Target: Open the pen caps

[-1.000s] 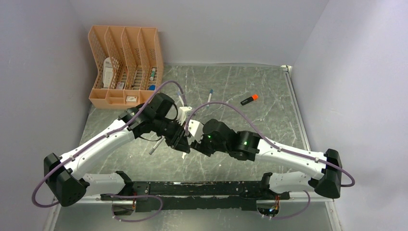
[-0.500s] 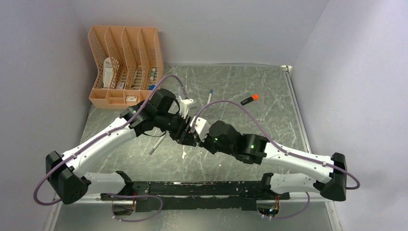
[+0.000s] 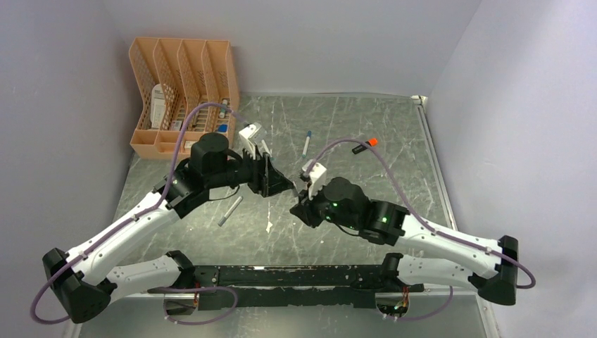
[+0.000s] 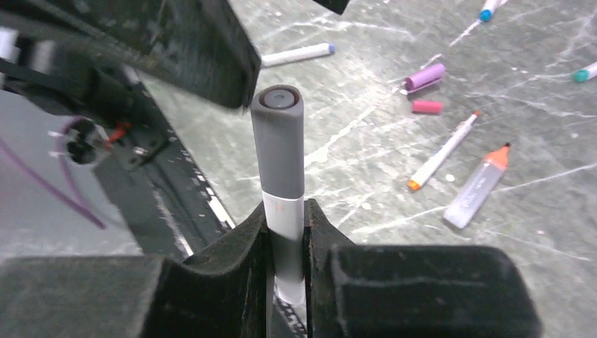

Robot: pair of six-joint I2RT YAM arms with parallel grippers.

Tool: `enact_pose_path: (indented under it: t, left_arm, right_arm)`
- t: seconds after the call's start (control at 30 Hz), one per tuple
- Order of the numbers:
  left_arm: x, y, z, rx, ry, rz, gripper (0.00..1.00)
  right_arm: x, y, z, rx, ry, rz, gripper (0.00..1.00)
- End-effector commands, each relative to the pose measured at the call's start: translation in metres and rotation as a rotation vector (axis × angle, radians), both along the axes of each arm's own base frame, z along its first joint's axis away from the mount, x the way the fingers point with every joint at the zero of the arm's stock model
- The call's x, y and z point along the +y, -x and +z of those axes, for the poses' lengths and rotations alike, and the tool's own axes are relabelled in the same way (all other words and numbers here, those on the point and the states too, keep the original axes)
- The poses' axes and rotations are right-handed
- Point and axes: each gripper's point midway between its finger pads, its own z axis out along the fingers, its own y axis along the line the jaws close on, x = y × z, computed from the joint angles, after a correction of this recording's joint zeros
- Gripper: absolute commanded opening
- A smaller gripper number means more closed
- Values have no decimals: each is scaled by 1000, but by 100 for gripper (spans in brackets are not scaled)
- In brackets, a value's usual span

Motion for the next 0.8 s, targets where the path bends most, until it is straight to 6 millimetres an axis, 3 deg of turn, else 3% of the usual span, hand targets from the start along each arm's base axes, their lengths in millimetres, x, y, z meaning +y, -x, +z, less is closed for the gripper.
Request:
enact_pose_path:
  t: [0.0, 0.07, 0.17, 0.47, 0.77]
  left_arm:
    - [0, -12, 20, -40, 123, 82, 69]
    - [-2, -9, 19, -30, 148, 70, 69]
    - [-6, -6, 19, -11, 187, 52, 69]
    - [-9, -2, 31, -36, 303, 33, 69]
    - [-9, -2, 29, -50, 317, 31, 69]
  right_arm:
    - [9, 16, 45, 66, -290, 32, 0]
    - [7, 23, 58, 74, -376, 65, 0]
    - [7, 25, 60, 106, -417, 90, 0]
    - [12, 20, 54, 183, -453, 129, 0]
    - [14, 13, 44, 247, -465, 157, 0]
